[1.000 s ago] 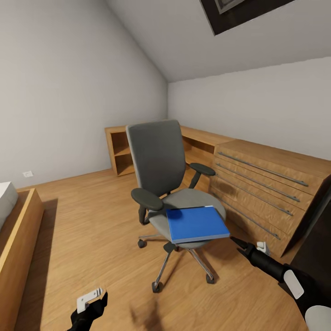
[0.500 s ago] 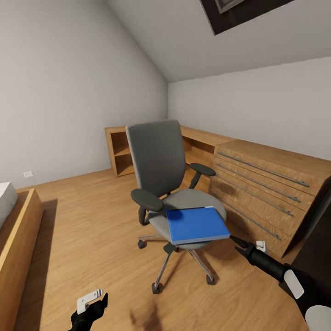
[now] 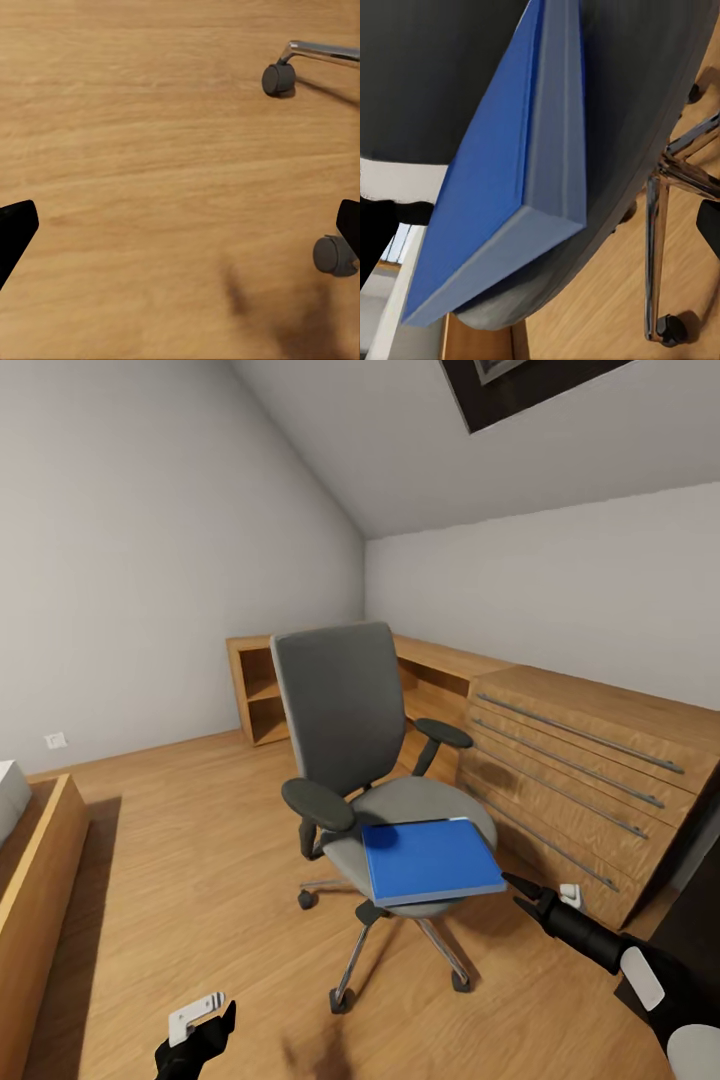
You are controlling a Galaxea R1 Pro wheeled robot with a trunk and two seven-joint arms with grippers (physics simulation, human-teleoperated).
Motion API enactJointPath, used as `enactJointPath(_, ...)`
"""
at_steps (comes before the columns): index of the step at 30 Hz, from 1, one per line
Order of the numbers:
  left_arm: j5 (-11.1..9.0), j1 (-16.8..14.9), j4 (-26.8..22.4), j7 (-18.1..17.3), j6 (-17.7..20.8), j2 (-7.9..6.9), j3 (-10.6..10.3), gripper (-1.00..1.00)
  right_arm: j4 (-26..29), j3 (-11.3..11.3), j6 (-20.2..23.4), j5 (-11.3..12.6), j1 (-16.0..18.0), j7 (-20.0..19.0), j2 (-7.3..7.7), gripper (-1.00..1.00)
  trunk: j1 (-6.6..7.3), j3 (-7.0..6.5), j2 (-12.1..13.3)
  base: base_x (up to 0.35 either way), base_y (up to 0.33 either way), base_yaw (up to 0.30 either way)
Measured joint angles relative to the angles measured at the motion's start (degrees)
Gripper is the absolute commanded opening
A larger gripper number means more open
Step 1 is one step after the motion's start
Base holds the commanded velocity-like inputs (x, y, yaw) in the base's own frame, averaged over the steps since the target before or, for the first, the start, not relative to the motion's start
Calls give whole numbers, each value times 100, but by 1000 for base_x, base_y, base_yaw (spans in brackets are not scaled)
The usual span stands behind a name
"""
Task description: In the bedroom, organize the workspace by keeping the computer under the desk, ensuring the monitor is on the desk, placing the keyboard on the desk next to the monitor, placing the mouse on the desk next to the keyboard, moving the folder from the swivel chair onto the desk next to the mouse, stacking the notebook on top of the folder with the pen on top of the notebook, and positioning the swivel chair next to the desk.
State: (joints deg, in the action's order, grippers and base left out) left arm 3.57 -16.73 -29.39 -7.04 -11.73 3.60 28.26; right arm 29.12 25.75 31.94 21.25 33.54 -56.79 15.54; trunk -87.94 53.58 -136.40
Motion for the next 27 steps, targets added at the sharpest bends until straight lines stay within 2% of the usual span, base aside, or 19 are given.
enactJointPath(8,1,0,20,0,0,0,0,100,0,0,0,-5,3,0,1,100,-1,0,0,32,0,0)
enactJointPath(17,-12,0,44,0,0,-4,-4,100,-5,0,0,-6,0,0,1,100,1,0,0,206,0,0)
enactJointPath(27,-30,0,47,2,-1,2,-17,100,-9,0,0,-6,0,0,1,100,-1,0,0,22,0,0)
